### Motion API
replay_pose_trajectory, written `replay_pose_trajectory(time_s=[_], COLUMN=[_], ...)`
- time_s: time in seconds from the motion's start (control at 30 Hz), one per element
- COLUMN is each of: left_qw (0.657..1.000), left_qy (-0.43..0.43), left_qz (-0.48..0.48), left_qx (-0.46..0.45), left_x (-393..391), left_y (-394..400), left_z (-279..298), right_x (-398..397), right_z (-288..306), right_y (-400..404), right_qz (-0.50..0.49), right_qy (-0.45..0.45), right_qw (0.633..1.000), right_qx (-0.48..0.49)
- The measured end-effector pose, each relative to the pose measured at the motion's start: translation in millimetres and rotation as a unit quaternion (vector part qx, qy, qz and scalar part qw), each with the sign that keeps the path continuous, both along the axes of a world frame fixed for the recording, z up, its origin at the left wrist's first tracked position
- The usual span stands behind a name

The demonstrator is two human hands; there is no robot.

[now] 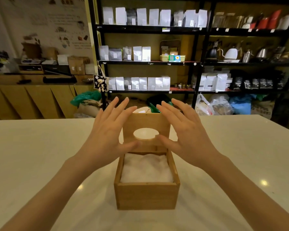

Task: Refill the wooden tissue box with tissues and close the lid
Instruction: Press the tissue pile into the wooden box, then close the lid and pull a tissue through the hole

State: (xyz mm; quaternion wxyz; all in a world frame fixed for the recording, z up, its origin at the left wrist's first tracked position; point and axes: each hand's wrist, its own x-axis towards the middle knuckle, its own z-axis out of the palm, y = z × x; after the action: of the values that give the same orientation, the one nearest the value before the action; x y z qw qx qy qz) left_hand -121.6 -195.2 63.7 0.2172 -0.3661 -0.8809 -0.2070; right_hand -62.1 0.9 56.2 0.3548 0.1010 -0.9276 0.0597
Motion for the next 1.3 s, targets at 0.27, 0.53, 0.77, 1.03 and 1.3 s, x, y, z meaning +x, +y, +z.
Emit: replay_pose_trajectory(time_s=[0.27,0.53,0.77,1.03,1.3], left_qw=[1.0,0.999,0.997,0.996,0.997], left_qy=[0.006,0.034,0.033,0.037,0.031], left_qz=[0.005,0.032,0.064,0.07,0.051], left_qx=[0.016,-0.006,-0.022,-0.036,-0.039], left_x=[30.2,72.0,93.3,96.5,94.9], left_y=[-10.0,-24.8,-27.0,-28.5,-31.4], left_z=[-11.3,-46.8,-77.4,-86.6,-89.4], right_x=[29.7,66.5,82.2,86.8,85.9], right_z=[-7.2,-41.5,-75.8,-84.1,-87.0], right_y=[-9.1,-17.2,-17.8,-18.4,-15.6], right_qz=[0.021,0.026,-0.009,-0.01,0.005], right_qy=[0.0,-0.031,-0.04,-0.015,-0.012], right_qw=[1.0,0.999,0.996,0.996,0.997], right_qx=[-0.012,0.032,0.079,0.086,0.082])
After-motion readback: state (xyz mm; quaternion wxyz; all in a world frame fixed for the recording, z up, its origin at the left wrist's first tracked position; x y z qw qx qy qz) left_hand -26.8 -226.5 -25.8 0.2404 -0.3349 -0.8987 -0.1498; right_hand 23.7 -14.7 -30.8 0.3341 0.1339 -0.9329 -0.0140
